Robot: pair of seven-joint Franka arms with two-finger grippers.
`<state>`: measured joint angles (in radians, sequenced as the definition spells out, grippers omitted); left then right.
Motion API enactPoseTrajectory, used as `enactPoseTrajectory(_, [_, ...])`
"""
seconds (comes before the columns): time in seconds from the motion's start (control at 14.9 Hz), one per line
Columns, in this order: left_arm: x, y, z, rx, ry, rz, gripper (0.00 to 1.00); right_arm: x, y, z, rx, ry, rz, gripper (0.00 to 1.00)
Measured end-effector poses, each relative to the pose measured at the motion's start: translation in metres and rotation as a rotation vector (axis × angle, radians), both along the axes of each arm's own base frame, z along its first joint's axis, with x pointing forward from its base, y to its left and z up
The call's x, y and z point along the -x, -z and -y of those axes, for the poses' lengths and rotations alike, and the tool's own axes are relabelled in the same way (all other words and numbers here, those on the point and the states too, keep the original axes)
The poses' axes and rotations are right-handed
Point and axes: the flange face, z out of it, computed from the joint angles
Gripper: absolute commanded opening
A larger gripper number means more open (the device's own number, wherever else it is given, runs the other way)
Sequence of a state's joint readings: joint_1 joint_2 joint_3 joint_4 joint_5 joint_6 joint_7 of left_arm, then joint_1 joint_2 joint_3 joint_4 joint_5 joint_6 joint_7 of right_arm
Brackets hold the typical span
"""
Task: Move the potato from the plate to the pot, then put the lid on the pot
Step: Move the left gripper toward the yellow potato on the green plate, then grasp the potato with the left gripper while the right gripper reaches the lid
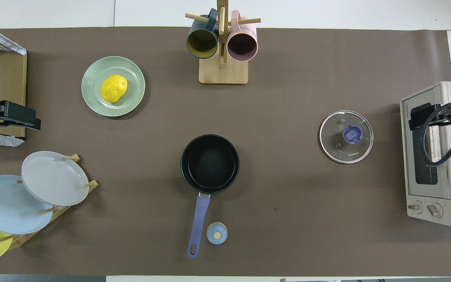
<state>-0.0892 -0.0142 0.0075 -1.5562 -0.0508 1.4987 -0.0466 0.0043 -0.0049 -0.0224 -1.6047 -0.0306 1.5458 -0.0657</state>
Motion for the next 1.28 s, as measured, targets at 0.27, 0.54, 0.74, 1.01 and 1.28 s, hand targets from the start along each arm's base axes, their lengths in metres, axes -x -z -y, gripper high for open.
enactPoseTrajectory(0.27, [0.000, 0.000, 0.001, 0.000, 0.002, 0.000, 1.00, 0.000, 0.000, -0.007, -0.001, -0.012, 0.000, 1.00])
enactPoseTrajectory(0.54, [-0.003, -0.001, 0.003, 0.003, 0.004, 0.030, 1.00, 0.000, 0.000, -0.010, -0.001, -0.019, 0.001, 1.00])
enactPoseTrajectory(0.74, [-0.008, 0.001, 0.013, 0.007, 0.020, 0.072, 1.00, 0.000, 0.000, -0.011, -0.002, -0.019, 0.001, 1.00])
enactPoseTrajectory(1.01, [-0.018, 0.018, 0.027, 0.009, 0.126, 0.085, 1.00, 0.000, 0.000, -0.011, -0.003, -0.019, 0.001, 1.00])
enactPoseTrajectory(1.28, [-0.054, 0.075, 0.036, 0.010, 0.282, 0.069, 1.00, 0.001, 0.004, -0.012, -0.004, -0.021, -0.008, 1.00])
